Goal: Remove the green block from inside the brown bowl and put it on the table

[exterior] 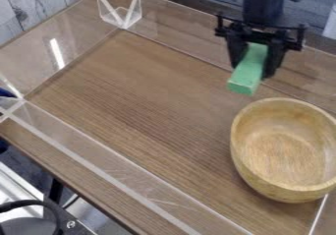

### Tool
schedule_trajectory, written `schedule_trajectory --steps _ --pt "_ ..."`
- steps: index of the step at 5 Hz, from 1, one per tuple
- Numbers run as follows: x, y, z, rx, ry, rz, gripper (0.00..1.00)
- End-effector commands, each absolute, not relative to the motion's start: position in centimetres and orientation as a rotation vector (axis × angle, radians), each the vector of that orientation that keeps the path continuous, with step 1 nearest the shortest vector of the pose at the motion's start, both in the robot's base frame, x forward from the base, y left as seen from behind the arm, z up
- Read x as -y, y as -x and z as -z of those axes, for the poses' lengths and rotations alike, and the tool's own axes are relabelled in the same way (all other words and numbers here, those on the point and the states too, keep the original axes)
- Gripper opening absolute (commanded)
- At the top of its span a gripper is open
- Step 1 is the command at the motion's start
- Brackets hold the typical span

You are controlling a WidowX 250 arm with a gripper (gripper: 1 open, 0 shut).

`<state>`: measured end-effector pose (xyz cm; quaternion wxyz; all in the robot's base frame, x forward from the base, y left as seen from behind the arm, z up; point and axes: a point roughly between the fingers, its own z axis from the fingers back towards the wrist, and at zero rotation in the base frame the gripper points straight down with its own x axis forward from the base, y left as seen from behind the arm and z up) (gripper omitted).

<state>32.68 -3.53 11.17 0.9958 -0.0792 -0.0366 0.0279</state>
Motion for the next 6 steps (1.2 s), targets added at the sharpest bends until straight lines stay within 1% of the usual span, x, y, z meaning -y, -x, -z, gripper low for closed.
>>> schedule_trajectory --steps 1,2,3,5,6 --pt "0.9 -31.6 -13.0 0.13 0.126 -0.059 0.0" --pt "-1.8 -30.2 -12.0 0.124 0.098 -0.07 0.0" --pt "-3.3 -29.2 -10.0 0.106 0.069 -0.077 0.0" --pt "-5.7 -28.7 -5.7 0.071 0.036 -0.079 0.0" --pt "-6.5 -28.9 -4.5 0.063 0.03 -0.088 0.0"
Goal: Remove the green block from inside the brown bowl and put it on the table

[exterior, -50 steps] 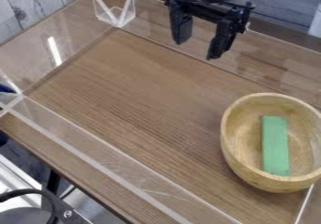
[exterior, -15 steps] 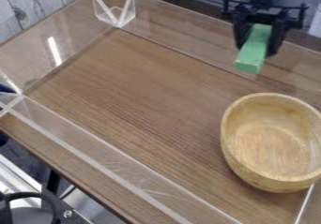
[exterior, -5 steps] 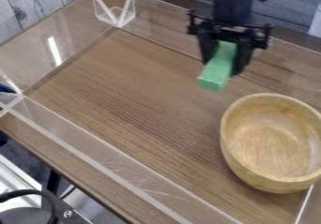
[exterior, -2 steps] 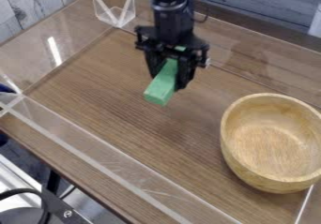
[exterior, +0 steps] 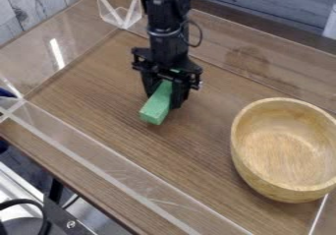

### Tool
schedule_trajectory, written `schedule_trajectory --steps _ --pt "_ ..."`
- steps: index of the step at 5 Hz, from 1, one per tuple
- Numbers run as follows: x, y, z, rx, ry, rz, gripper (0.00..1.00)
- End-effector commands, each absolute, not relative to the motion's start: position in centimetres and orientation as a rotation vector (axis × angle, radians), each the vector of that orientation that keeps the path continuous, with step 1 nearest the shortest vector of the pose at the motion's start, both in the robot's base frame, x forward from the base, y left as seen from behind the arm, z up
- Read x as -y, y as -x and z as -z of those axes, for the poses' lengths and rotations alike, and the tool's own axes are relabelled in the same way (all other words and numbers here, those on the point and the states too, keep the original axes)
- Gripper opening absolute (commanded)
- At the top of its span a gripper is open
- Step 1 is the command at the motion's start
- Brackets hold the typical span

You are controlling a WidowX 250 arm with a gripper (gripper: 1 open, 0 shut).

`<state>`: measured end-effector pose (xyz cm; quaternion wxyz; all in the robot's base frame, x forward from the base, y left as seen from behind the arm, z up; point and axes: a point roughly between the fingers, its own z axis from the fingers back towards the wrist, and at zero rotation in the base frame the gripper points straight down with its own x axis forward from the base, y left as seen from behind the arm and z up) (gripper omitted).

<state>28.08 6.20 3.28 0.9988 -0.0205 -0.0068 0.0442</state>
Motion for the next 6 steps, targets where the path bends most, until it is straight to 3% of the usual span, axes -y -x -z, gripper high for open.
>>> schedule_trajectory --steps 1,5,6 --pt "-6.89 -29.41 -3.96 0.058 0.025 -0.096 0.0" --pt "-7.38 -30.13 -3.16 0.041 0.025 -0.117 0.0" --pt "-7.44 -30.11 -3.31 0.035 0.025 -0.121 1.0"
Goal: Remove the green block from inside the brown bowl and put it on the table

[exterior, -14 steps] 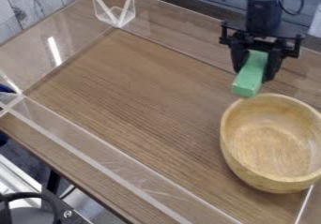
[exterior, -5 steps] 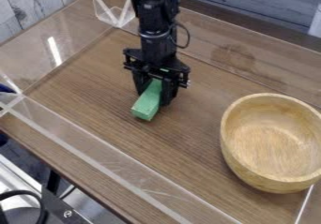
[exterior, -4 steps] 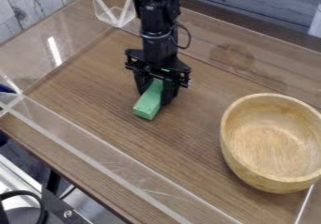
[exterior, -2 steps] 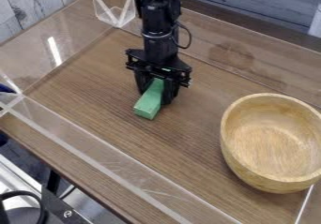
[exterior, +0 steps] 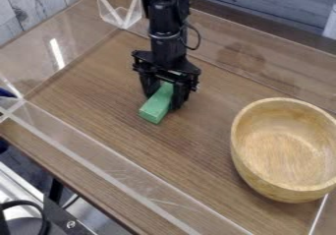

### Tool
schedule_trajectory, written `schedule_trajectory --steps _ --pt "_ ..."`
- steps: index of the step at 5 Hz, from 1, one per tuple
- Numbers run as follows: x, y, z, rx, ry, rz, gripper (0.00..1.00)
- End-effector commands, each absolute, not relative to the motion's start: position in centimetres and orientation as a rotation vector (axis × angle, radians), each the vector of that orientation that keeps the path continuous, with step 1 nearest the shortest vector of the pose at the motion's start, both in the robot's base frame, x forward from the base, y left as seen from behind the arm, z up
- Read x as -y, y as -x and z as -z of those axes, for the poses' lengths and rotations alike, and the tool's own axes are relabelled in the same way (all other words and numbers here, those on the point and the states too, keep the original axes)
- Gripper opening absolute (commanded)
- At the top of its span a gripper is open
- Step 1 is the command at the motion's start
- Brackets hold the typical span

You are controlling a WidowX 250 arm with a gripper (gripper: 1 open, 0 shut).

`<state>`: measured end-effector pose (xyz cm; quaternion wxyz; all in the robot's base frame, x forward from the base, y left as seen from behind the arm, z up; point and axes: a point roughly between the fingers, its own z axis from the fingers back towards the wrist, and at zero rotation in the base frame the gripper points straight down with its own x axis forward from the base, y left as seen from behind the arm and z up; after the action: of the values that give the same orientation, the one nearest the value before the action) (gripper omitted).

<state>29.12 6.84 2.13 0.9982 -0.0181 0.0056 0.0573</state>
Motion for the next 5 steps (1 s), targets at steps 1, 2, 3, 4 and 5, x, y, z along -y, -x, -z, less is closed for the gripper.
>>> schedule_trajectory --steps 1,2,3,4,5 --pt "-7.4 -29.9 -3.7 0.032 0.03 -0.127 1.0" --pt "-7.4 -29.7 -4.5 0.035 0.037 -0.132 1.0" --pt "-7.4 -29.5 -5.3 0.037 0.044 -0.136 1.0" --pt "-7.4 -29.3 -5.8 0.037 0.047 -0.141 1.0" --pt "-7.3 -29.6 -8.2 0.081 0.063 -0.142 1.0"
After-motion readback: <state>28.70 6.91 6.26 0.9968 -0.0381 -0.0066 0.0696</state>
